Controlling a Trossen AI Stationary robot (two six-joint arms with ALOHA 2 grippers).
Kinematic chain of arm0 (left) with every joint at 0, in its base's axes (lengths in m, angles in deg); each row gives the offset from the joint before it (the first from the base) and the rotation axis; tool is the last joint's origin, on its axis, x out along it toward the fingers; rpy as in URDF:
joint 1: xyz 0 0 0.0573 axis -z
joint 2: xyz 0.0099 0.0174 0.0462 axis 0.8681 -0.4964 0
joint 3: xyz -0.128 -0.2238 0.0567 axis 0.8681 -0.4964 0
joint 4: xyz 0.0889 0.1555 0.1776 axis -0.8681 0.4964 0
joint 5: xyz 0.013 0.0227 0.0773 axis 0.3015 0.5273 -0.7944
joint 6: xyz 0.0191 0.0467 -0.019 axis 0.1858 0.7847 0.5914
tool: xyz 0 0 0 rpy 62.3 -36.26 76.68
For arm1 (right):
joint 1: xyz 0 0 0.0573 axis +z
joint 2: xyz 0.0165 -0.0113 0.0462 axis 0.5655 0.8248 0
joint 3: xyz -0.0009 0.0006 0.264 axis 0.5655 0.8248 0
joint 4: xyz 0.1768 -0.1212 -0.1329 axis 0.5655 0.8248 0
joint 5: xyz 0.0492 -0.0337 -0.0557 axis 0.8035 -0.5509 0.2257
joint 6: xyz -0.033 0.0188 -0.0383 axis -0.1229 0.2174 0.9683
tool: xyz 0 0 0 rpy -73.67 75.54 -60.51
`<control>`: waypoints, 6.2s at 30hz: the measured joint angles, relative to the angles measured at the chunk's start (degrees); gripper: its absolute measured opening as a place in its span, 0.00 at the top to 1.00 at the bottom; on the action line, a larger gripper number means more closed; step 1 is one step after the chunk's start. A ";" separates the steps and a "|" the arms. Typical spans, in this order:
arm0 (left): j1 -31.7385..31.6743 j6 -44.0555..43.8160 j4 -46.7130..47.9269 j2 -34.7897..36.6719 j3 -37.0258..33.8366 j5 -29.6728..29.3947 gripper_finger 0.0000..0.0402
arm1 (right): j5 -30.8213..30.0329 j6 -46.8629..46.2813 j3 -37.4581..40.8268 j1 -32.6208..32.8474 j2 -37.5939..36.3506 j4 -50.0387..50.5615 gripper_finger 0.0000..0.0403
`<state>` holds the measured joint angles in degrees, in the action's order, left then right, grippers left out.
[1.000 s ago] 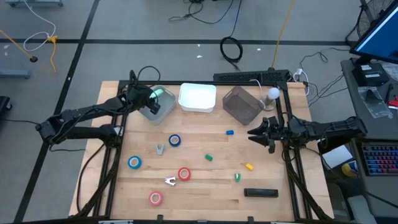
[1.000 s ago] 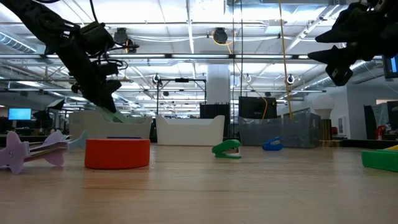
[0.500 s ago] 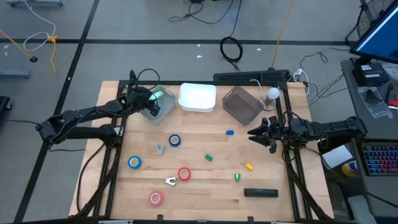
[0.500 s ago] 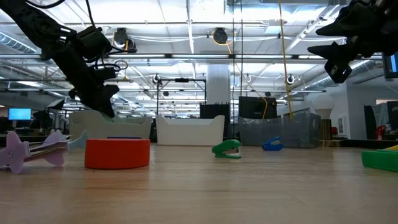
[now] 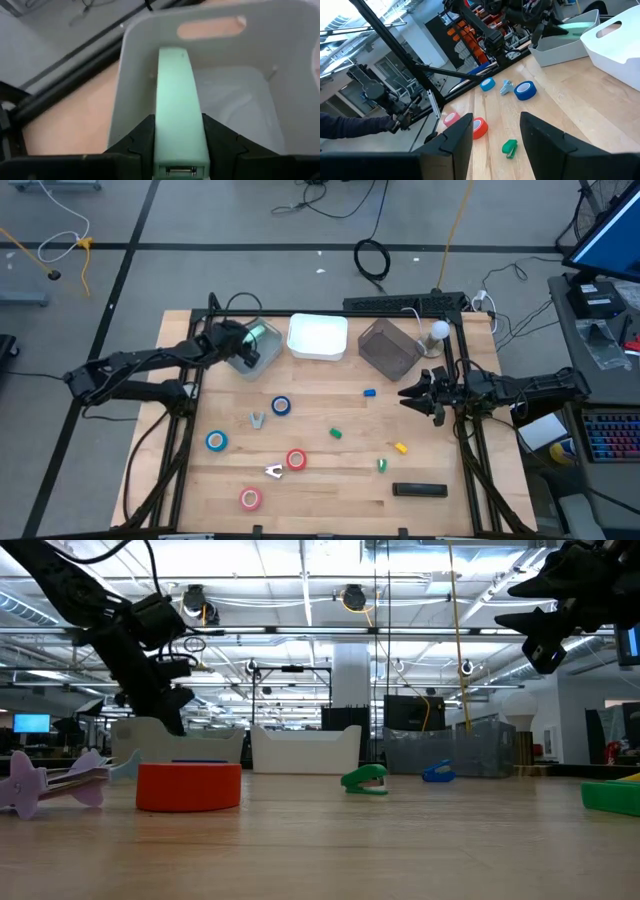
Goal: Pick and place Stapler, Stapler remover, tape
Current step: Put the light green stapler into the gray bin, then put the black stapler into the gray bin
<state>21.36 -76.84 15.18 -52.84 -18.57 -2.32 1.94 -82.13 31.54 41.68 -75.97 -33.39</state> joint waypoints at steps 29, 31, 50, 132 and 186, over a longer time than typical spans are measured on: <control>0.00 -0.02 3.07 1.10 -0.09 0.65 0.45 | 0.00 -0.83 0.00 -0.02 0.00 0.00 0.61; 0.00 -0.45 3.26 2.33 0.32 0.71 0.45 | 0.04 -0.81 0.00 -0.01 0.00 0.00 0.61; 10.45 -9.98 12.17 17.17 16.46 15.18 0.44 | 1.95 0.24 -0.02 0.00 0.00 0.04 0.61; 44.24 -18.41 -16.27 26.06 -8.46 9.89 0.44 | 17.77 -18.10 -45.03 39.45 51.32 50.36 0.94; 44.22 -16.08 -16.34 26.04 -8.46 12.51 0.44 | 20.68 -43.10 -27.51 42.38 56.85 31.55 0.49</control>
<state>65.58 -92.92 -1.16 -26.80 -27.03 10.19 22.62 -125.24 4.03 84.06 -19.12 -1.84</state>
